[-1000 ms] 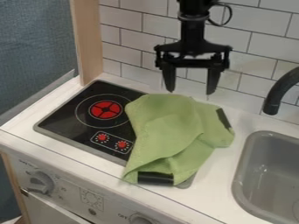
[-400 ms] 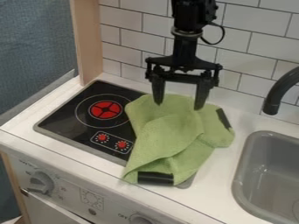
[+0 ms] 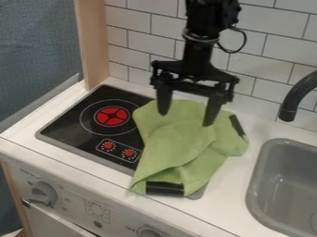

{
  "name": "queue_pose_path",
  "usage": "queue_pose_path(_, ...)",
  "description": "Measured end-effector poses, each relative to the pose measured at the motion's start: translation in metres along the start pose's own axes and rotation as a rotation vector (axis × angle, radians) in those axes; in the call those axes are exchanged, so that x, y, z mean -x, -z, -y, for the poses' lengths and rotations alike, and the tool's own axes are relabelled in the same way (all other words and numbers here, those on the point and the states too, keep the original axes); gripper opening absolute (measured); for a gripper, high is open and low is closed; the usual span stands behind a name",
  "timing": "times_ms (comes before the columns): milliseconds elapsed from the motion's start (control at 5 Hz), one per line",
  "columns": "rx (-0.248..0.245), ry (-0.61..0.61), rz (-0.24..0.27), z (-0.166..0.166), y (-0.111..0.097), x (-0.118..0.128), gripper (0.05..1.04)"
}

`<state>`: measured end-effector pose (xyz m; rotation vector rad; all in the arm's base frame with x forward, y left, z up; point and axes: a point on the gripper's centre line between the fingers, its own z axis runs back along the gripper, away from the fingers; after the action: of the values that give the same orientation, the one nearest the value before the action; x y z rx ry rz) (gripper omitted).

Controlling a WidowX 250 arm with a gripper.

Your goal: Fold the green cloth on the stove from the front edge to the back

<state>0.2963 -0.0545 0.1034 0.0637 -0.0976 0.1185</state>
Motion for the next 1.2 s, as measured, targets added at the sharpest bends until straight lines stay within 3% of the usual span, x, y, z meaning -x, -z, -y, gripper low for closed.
queue_pose_path(200,0.011,0.123,0.006,0.009,0.004,0.013,1.001)
queue_pose_path(400,-0.012,0.189,-0.015,0.011,0.010,0.022,1.001)
queue_pose_path(600,-0.021,0.245,-0.047,0.012,0.020,0.036,1.001)
queue_pose_path(1200,-0.015,0.348,-0.080,0.027,0.051,0.045,1.001)
